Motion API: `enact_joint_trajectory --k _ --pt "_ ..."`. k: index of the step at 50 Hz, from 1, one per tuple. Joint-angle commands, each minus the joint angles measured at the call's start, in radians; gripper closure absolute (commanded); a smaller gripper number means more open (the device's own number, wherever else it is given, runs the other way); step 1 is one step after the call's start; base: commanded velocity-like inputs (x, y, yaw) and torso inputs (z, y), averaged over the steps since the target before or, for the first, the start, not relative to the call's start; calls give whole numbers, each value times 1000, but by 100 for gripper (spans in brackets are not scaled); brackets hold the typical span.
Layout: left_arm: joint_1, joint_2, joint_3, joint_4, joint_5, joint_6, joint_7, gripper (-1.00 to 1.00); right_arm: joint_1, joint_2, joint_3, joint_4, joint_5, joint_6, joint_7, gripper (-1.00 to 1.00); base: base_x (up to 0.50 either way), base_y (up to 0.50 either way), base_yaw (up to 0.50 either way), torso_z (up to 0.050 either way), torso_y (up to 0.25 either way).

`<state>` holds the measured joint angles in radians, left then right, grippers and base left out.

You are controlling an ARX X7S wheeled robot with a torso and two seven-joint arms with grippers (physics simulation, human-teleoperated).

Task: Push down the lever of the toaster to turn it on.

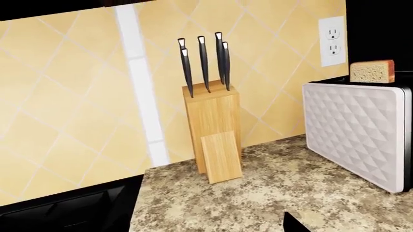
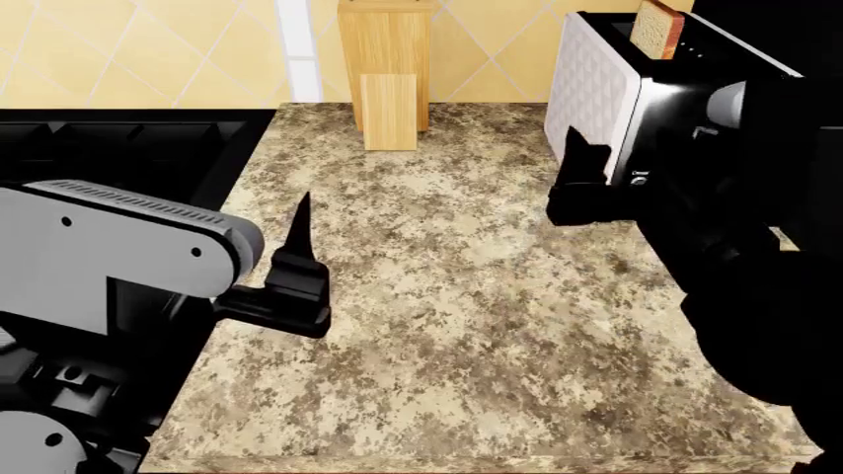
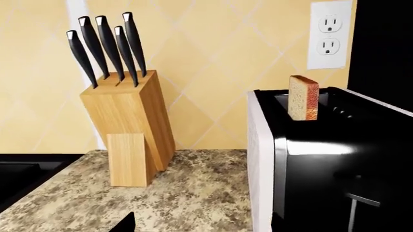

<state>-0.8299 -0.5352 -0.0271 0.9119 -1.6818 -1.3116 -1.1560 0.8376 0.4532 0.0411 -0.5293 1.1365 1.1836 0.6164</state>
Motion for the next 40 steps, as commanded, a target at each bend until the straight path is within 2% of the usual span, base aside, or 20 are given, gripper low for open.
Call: enact_joint_trajectory --k 1,11,13,17,20,23,29,40 --pt "-13 17 25 -8 32 -2 5 -100 63 36 -32 85 -110 -36 -59 -100 0 0 0 0 0" --pt "22 19 21 15 84 2 47 -100 67 60 -32 104 -134 -52 -64 -100 0 0 0 0 0" --pt "8 -20 8 13 12 22 13 -100 73 65 -30 109 -135 -51 -63 -100 0 0 0 0 0" --pt "22 -6 12 18 51 16 38 -100 85 73 -31 120 -139 -50 -63 -100 0 0 0 0 0" --pt "5 -24 15 12 11 27 13 -100 92 76 -32 128 -142 -50 -62 -100 0 0 0 0 0" --pt "38 -28 -4 31 34 29 42 -100 98 80 -34 137 -147 -51 -62 -100 0 0 0 0 0" --pt "-15 -49 24 7 -38 47 -21 -100 111 85 -38 162 -160 -59 -67 -100 0 0 0 0 0" --pt "13 -52 13 21 -13 53 5 -100 110 90 -59 206 -193 -91 -90 -100 0 0 0 0 0"
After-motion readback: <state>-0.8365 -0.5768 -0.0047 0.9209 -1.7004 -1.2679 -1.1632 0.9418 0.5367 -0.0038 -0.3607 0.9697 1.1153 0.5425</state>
